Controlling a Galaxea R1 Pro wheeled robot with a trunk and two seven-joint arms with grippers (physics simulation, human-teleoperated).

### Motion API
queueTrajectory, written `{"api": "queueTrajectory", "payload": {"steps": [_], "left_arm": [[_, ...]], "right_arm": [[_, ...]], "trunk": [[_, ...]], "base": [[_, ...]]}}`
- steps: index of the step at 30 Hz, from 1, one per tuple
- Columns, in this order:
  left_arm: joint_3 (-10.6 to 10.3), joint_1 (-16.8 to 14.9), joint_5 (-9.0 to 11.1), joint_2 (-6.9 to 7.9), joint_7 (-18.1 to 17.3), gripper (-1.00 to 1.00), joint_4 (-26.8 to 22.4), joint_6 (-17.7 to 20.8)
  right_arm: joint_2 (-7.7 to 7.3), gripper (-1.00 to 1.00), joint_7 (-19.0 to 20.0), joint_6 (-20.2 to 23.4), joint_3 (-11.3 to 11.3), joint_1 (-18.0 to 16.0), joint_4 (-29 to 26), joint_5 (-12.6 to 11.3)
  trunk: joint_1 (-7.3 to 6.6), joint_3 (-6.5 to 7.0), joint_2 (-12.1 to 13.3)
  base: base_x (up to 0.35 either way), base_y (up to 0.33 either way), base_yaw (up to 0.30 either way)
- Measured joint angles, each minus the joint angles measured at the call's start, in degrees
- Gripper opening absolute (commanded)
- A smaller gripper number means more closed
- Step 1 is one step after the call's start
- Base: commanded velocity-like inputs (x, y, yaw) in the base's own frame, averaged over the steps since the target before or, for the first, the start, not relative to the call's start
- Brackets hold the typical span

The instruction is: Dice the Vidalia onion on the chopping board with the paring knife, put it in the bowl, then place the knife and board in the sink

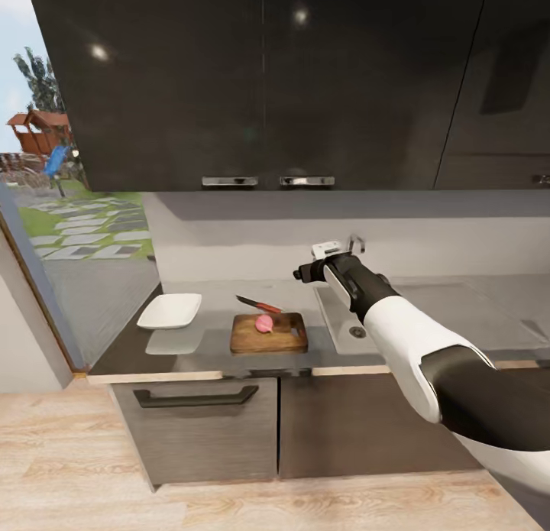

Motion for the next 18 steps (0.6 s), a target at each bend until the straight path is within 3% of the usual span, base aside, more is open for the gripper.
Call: {"api": "queueTrajectory", "payload": {"steps": [10,18], "left_arm": [[0.0,0.0,0.0,0.02,0.0,1.0,0.0,0.0],[0.0,0.0,0.0,0.0,0.0,1.0,0.0,0.0]], "right_arm": [[-0.36,1.0,0.1,-0.1,-0.1,0.0,1.5,0.0],[-0.45,1.0,0.0,-3.2,0.0,0.2,2.2,0.1]], "trunk": [[0.0,0.0,0.0],[0.0,0.0,0.0]], "base": [[0.299,-0.036,0.249],[0.284,-0.001,0.053]]}}
